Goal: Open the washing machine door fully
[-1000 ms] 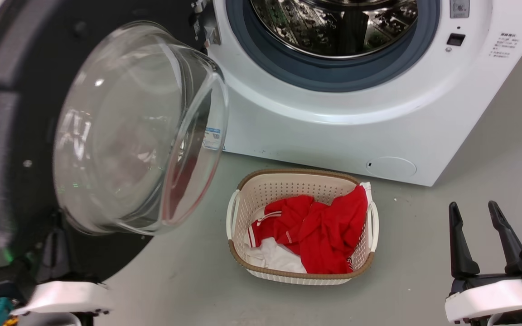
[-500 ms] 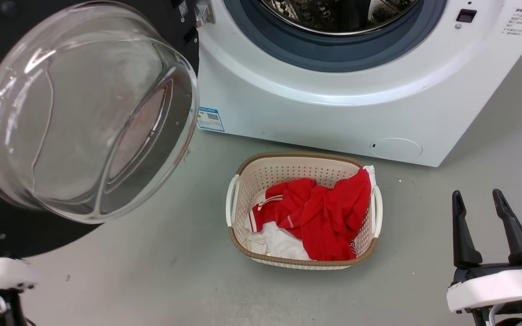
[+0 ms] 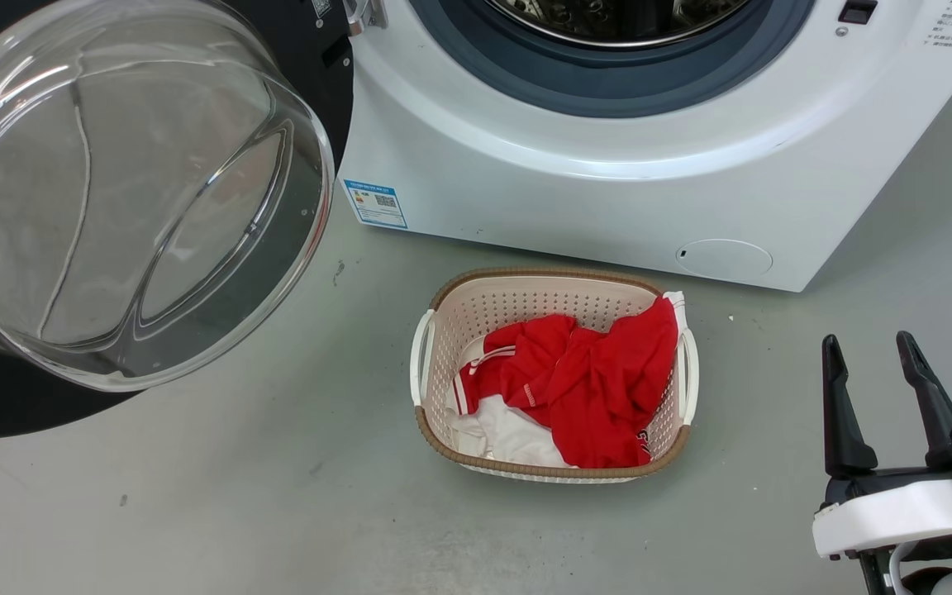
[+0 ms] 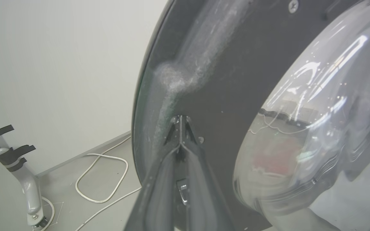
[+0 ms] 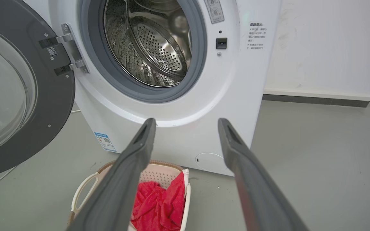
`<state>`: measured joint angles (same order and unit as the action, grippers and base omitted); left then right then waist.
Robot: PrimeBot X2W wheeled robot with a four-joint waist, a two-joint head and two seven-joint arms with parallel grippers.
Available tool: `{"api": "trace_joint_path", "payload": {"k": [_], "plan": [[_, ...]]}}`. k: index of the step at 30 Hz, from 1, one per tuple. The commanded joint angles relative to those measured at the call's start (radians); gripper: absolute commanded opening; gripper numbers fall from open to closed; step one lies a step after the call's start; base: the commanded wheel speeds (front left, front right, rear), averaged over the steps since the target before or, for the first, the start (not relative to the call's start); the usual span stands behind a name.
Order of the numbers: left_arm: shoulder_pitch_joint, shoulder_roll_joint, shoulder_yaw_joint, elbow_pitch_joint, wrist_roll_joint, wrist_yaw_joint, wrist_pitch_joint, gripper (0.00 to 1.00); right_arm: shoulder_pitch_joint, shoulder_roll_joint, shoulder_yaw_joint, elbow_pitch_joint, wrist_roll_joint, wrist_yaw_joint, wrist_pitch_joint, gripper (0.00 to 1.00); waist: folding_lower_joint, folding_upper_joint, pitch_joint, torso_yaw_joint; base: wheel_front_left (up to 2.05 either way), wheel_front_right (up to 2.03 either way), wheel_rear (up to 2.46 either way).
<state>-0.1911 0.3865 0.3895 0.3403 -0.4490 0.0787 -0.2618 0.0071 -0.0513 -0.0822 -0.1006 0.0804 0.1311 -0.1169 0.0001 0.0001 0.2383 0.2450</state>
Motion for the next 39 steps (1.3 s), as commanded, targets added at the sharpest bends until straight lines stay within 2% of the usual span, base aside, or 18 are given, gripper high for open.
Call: {"api": "trace_joint_path", "payload": {"k": [1, 6, 12, 21, 32, 35, 39], "plan": [[-0.014, 0.006, 0.011, 0.011, 0.011, -0.003, -0.004, 0.0, -0.01, 0.002, 0.001, 0.001, -0.001, -0.001, 0.0, 1.0, -0.0001, -0.0001, -0.003, -0.001, 0.0, 0.0, 0.0], [-0.012, -0.013, 0.031, 0.02, 0.047, -0.02, -0.004, 0.0, -0.001, 0.002, 0.0, 0.012, 0.004, 0.0, -0.005, 1.0, -0.0001, -0.0001, -0.021, 0.001, 0.0, 0.0, 0.0], [0.048, -0.069, 0.036, -0.038, 0.1, -0.035, -0.004, 0.0, 0.017, 0.002, 0.003, 0.031, 0.021, 0.0, -0.013, 1.0, -0.0001, -0.0001, -0.067, 0.004, 0.0, 0.0, 0.0], [0.165, -0.168, -0.03, -0.169, 0.161, -0.056, -0.004, 0.0, 0.035, 0.002, 0.011, 0.053, 0.037, 0.0, -0.024, 1.0, -0.0001, -0.0001, -0.128, -0.007, 0.0, 0.0, 0.0], [0.162, -0.256, -0.246, -0.246, 0.233, -0.109, 0.026, 0.0, 0.035, 0.002, 0.007, 0.065, 0.042, -0.001, -0.039, 1.0, -0.0001, -0.0001, -0.15, -0.073, 0.0, 0.0, 0.0], [0.14, -0.277, -0.346, -0.236, 0.258, -0.142, 0.036, 0.0, 0.031, 0.002, 0.003, 0.072, 0.04, -0.001, -0.043, 1.0, -0.0001, -0.0001, -0.16, -0.12, 0.0, 0.0, 0.0], [0.124, -0.289, -0.408, -0.219, 0.273, -0.156, 0.032, 0.0, 0.027, 0.002, 0.001, 0.077, 0.04, -0.001, -0.05, 1.0, -0.0001, -0.0001, -0.168, -0.157, 0.0, 0.0, 0.0]]}}
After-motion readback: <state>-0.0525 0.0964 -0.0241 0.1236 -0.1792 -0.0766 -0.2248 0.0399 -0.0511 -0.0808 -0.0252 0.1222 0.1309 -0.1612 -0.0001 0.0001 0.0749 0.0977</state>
